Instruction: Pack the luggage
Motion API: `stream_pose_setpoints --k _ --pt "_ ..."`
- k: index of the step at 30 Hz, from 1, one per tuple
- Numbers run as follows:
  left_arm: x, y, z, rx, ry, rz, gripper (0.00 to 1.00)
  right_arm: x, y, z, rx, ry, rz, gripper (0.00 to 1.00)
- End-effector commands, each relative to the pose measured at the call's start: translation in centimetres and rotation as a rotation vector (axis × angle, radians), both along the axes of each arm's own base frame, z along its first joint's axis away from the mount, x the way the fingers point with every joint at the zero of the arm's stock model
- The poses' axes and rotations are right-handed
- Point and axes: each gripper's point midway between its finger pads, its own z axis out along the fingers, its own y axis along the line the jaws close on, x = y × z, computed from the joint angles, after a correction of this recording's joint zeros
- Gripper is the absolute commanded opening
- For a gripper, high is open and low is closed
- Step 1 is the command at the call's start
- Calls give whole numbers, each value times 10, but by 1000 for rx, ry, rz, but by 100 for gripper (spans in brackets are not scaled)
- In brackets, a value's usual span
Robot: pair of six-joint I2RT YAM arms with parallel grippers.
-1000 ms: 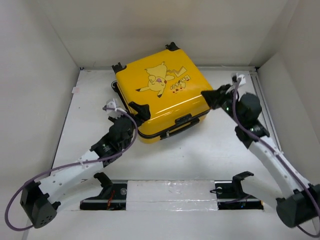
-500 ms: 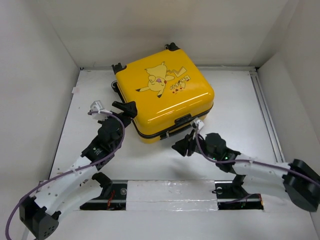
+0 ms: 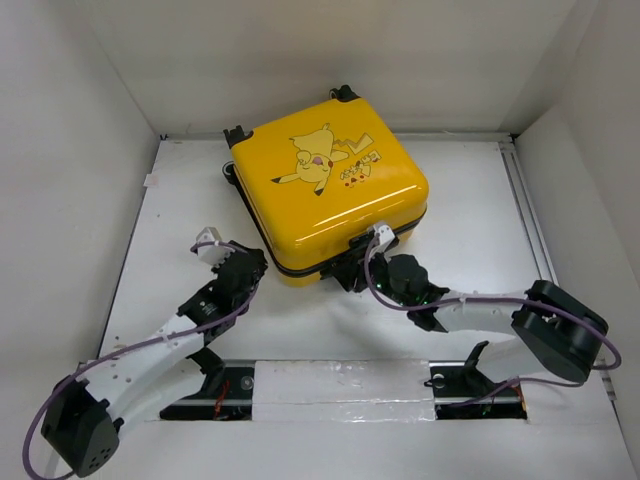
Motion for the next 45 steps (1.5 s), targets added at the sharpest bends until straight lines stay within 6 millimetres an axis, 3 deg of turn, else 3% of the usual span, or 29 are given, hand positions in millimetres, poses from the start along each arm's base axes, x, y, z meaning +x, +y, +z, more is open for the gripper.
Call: stream_pose_setpoints --k 1,5,8,10,11,15,19,20,21,24,28,34,35,38,39,41,42,43,44,45 --pt "2 -20 -18 -35 32 -76 19 13 11 34 88 -88 -28 43" --pt "8 -37 -32 -25 64 -129 19 11 22 28 100 -82 6 35" --pt "17 -47 -36 -29 61 -151 17 12 30 31 127 -100 24 23" --pt "22 -51 -34 -28 50 -155 15 14 35 31 127 -100 35 4" --pt "22 -56 -34 -32 50 -181 14 15 37 37 137 -107 35 0" --pt "27 -69 -29 -52 22 -229 11 2 33 31 112 -89 34 0" --pt "22 -92 -19 -55 -8 -286 10 -13 6 18 83 -35 6 0" --pt "21 -98 -19 -57 -3 -307 10 -17 2 32 111 -42 5 0" --pt "18 -108 -17 -60 -7 -333 10 -20 -6 16 52 -1 -8 0" --pt "7 -130 -12 -81 -11 -376 10 -29 -15 8 -12 24 11 0" --pt "3 -152 1 -111 -36 -415 10 -54 3 8 -37 54 123 0" --pt "3 -183 8 -140 -52 -504 10 -107 55 2 -58 68 288 0" --pt "0 -199 11 -126 -53 -547 10 -112 59 6 -52 60 295 0" --pt "-1 -201 6 -60 -16 -541 10 -110 55 8 -46 54 243 0" --pt "3 -193 11 -51 -31 -502 10 -107 51 7 -56 53 220 0" --pt "2 -177 14 -6 -41 -467 24 -100 37 6 -72 46 159 0" --pt "6 -164 24 4 -67 -443 34 -100 32 2 -86 50 148 0" --pt "7 -155 23 11 -60 -426 49 -99 28 4 -80 45 138 0" --pt "8 -143 19 34 -39 -401 78 -101 24 1 -90 49 137 0" --pt "9 -133 17 48 -30 -377 88 -101 22 7 -76 43 138 0"
